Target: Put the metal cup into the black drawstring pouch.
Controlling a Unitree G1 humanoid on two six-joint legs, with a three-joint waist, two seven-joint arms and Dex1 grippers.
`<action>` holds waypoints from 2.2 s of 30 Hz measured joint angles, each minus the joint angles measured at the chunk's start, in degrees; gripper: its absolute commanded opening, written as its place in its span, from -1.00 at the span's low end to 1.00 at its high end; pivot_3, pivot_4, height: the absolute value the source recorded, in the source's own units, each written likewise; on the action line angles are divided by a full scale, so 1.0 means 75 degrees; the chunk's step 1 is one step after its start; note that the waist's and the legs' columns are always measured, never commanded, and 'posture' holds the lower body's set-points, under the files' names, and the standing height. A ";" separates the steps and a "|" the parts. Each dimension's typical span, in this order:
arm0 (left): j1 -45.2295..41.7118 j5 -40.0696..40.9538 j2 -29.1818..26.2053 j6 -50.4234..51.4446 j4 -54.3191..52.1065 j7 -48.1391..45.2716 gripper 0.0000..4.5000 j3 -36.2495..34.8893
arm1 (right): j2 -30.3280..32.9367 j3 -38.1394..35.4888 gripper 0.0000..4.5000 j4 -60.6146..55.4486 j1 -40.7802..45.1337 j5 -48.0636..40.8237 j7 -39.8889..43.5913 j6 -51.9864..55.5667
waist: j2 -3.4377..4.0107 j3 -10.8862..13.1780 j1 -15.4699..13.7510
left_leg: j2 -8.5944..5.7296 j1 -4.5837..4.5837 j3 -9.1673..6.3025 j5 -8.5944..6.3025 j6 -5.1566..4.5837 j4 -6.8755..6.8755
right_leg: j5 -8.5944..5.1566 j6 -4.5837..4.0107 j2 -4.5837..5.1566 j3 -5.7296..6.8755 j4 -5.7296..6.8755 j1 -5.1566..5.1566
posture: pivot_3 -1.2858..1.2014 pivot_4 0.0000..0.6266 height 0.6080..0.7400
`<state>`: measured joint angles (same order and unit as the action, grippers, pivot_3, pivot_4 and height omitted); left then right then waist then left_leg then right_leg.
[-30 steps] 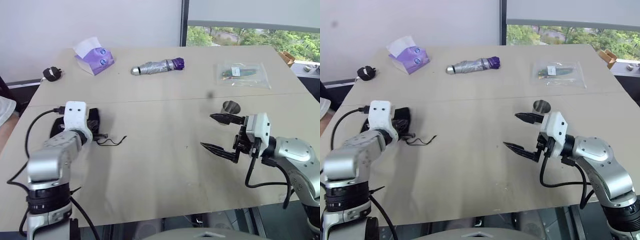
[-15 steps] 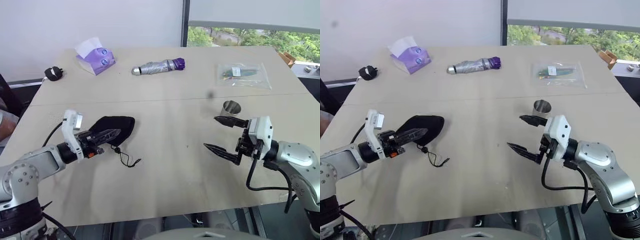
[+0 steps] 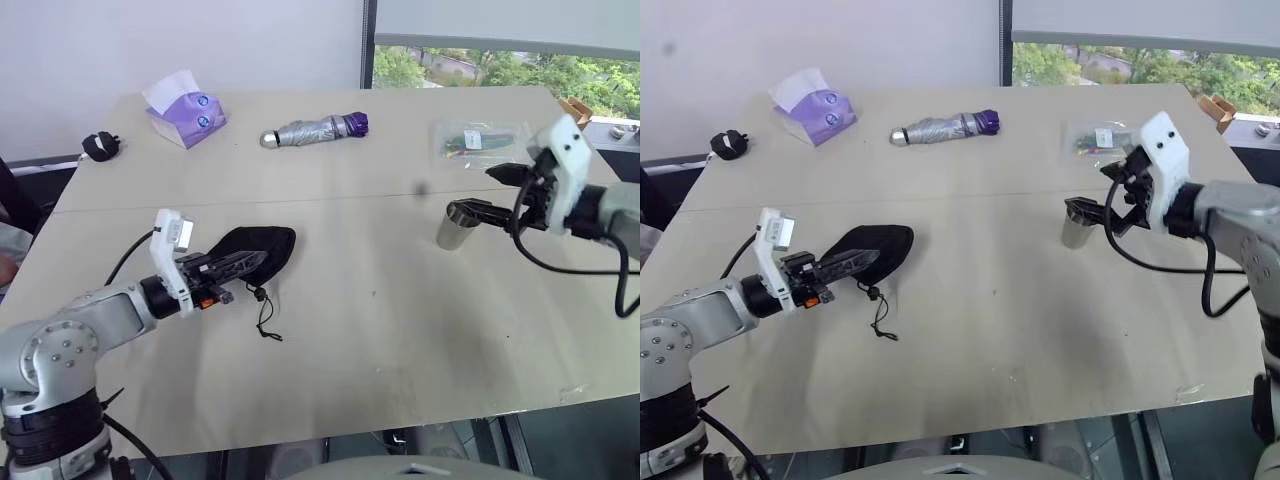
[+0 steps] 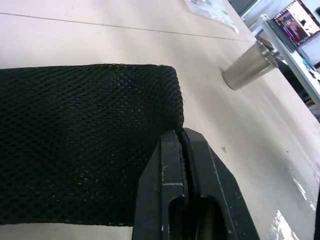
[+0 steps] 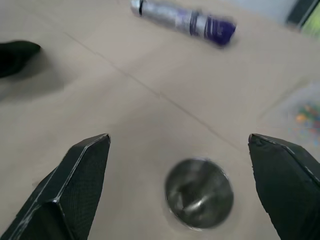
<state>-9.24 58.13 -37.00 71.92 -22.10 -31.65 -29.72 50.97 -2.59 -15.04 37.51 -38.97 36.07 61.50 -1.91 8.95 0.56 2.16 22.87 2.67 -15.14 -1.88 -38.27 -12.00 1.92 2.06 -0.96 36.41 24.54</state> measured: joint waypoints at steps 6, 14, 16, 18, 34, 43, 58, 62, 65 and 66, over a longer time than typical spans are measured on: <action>0.0159 0.0605 0.0342 -0.0103 -0.0686 0.0719 -1.00 -0.0050 | 0.0009 0.2161 0.89 0.3226 0.1676 0.1618 0.1289 -0.0441 | 0.0001 0.0001 0.0029 | -0.0004 0.0010 0.0020 -0.0006 -0.0011 -0.0004 | 0.0002 0.0003 -0.0002 -0.0013 -0.0022 0.0005 | 0.03 -0.52 1.00; 0.0704 0.1180 0.0381 -0.0375 -0.0984 0.1366 -1.00 -0.0168 | -0.0325 0.3222 -0.67 0.5065 0.2237 0.3055 0.2706 -0.1645 | 0.0007 0.0005 0.0008 | 0.0000 0.0019 0.0007 -0.0006 -0.0010 0.0005 | 0.0020 0.0033 -0.0009 -0.0001 -0.0025 0.0011 | 0.03 -0.52 1.00; 0.0812 0.1326 0.0363 -0.0512 -0.1035 0.1499 -1.00 -0.0168 | -0.0403 0.3159 -0.98 0.4996 0.2253 0.3083 0.3073 -0.1740 | 0.0006 0.0004 0.0012 | -0.0001 0.0012 0.0010 -0.0006 -0.0010 0.0004 | 0.0020 0.0033 -0.0007 -0.0004 -0.0024 0.0005 | 0.03 -0.52 1.00; 0.0812 0.1461 0.0352 -0.0580 -0.1038 0.1592 -1.00 -0.0159 | -0.0410 0.3047 -0.98 0.4870 0.2244 0.3167 0.3069 -0.1779 | 0.0004 0.0003 0.0016 | 0.0000 0.0011 0.0010 -0.0006 -0.0010 -0.0003 | 0.0016 0.0026 -0.0005 -0.0003 -0.0024 0.0002 | 0.03 -0.52 1.00; 0.0002 0.3673 0.1064 -0.1422 -0.0129 0.4233 -1.00 0.0919 | -0.6003 -0.0786 -0.98 0.0327 -0.1619 -0.0481 -0.0049 -0.1476 | 0.0007 0.0002 0.0031 | -0.0002 -0.0018 -0.0011 0.0003 0.0003 -0.0013 | 0.0021 0.0034 -0.0021 -0.0006 0.0053 0.0005 | 0.03 -0.52 1.00; -0.0437 0.4049 0.0813 -0.1703 0.0350 0.4604 -1.00 0.1065 | -0.6920 0.0440 -0.98 0.0819 -0.2102 0.0216 -0.0255 -0.2951 | 0.0005 0.0000 0.0015 | -0.0007 -0.0011 -0.0009 0.0003 0.0005 -0.0012 | 0.0021 0.0033 -0.0018 -0.0002 0.0043 0.0004 | 0.03 -0.52 1.00; -0.0221 0.4269 0.0106 -0.1781 0.0315 0.4396 -1.00 0.1418 | -0.6694 0.2759 -0.98 0.3465 -0.1120 0.3513 0.0162 -0.6464 | 0.0007 0.0001 0.0045 | -0.0007 -0.0017 -0.0010 0.0011 0.0019 -0.0007 | 0.0017 0.0027 -0.0033 -0.0001 0.0045 0.0008 | 0.03 -0.52 1.00; -0.0056 0.4224 -0.0041 -0.1780 0.0306 0.4251 -1.00 0.1498 | -0.6822 0.3258 -0.98 0.4379 -0.0738 0.4374 0.0167 -0.7638 | 0.0008 0.0002 0.0048 | -0.0003 -0.0016 -0.0007 0.0013 0.0022 -0.0006 | 0.0018 0.0028 -0.0024 -0.0005 0.0042 0.0008 | 0.03 -0.52 1.00; 0.0087 0.4183 -0.0159 -0.1781 0.0243 0.4167 -1.00 0.1570 | -0.6948 0.3575 -0.98 0.5070 -0.0289 0.5099 0.0008 -0.8552 | 0.0005 0.0001 0.0058 | -0.0002 -0.0016 -0.0004 0.0015 0.0026 -0.0006 | 0.0010 0.0015 -0.0021 -0.0006 0.0042 0.0009 | 0.03 -0.52 1.00; 0.0118 0.4182 -0.0198 -0.1796 0.0169 0.4158 -1.00 0.1570 | -0.7249 0.3387 -0.98 0.5213 -0.0298 0.4910 -0.0027 -0.8376 | 0.0002 -0.0001 0.0054 | 0.0002 -0.0016 -0.0010 0.0019 0.0033 -0.0006 | 0.0011 0.0015 -0.0021 -0.0001 0.0045 0.0009 | 0.03 -0.52 1.00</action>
<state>-8.36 89.50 -38.49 58.45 -20.83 -0.46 -17.94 -3.40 22.82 24.06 35.28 -2.15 35.87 -1.32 -1.89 8.95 0.96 2.17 22.75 2.60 -15.00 -1.63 -38.32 -11.92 2.03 1.90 -0.97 36.75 24.61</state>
